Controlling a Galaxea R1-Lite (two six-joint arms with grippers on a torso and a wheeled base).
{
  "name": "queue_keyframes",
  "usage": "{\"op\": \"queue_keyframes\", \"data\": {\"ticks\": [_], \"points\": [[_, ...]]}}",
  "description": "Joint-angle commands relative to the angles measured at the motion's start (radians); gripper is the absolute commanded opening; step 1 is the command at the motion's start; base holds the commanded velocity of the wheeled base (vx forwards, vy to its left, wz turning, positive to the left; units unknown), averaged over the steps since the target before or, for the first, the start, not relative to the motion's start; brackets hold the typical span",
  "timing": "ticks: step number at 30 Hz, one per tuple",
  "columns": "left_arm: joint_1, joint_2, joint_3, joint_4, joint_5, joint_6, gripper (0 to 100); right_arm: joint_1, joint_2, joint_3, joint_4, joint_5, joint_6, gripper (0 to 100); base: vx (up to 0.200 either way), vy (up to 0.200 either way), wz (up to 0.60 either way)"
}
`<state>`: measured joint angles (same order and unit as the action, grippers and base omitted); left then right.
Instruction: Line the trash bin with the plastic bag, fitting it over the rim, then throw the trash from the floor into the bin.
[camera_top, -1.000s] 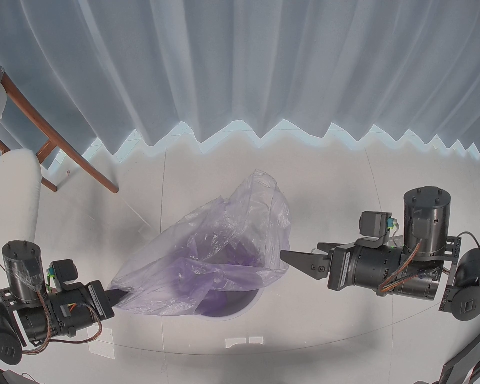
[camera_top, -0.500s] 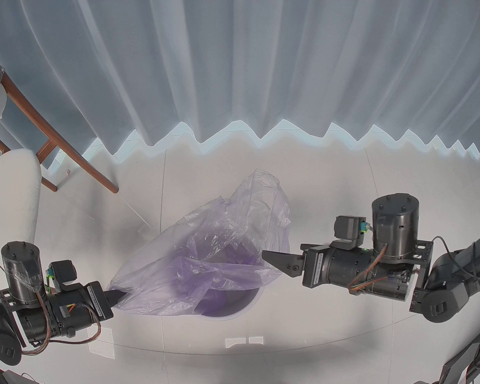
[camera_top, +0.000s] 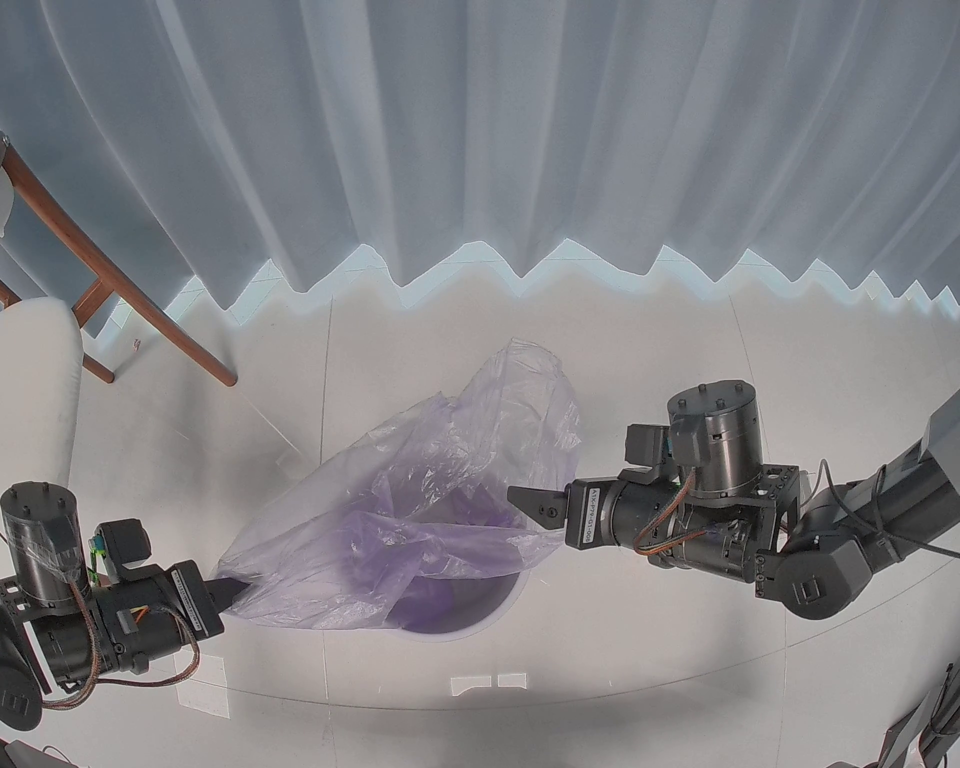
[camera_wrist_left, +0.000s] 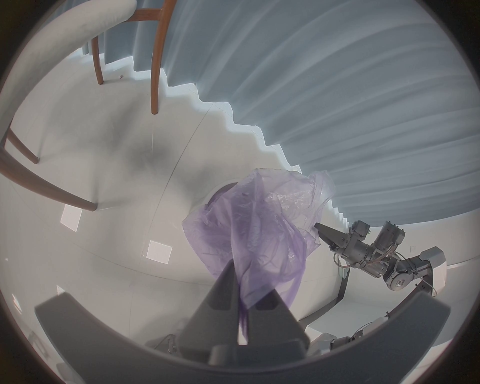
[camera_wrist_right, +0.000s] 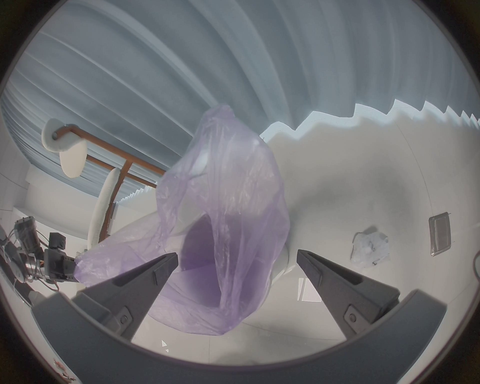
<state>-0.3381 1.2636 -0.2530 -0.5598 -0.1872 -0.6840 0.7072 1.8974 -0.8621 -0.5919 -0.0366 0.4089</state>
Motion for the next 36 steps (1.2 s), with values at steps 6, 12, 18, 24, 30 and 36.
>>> {"op": "queue_keyframes", "data": {"ticks": [6,12,18,24,30,36], "points": [[-0.058,0.000,0.023,0.001,-0.003,0.008,0,0.001,0.054,0.029,-0.002,-0.011,0.007,0,0.000,0.000,0.00],[-0.078,0.026,0.024,0.011,-0.005,0.040,0,-0.005,0.089,0.028,-0.012,-0.011,0.008,0,0.000,0.000,0.00],[-0.107,0.157,0.044,0.012,-0.003,0.124,0,0.008,0.126,0.031,-0.011,-0.011,0.002,0,0.000,0.000,0.00],[-0.094,0.275,0.052,0.012,0.002,0.205,0,0.031,0.144,0.064,-0.014,-0.006,0.005,0,0.000,0.000,0.00],[-0.105,0.362,0.058,0.012,0.014,0.239,0,0.049,0.161,0.112,-0.014,-0.003,0.002,0,0.000,0.000,0.00],[-0.105,0.471,0.066,0.006,0.084,0.339,0,0.051,0.189,0.161,-0.034,-0.003,0.013,0,0.000,0.000,0.00]]}}
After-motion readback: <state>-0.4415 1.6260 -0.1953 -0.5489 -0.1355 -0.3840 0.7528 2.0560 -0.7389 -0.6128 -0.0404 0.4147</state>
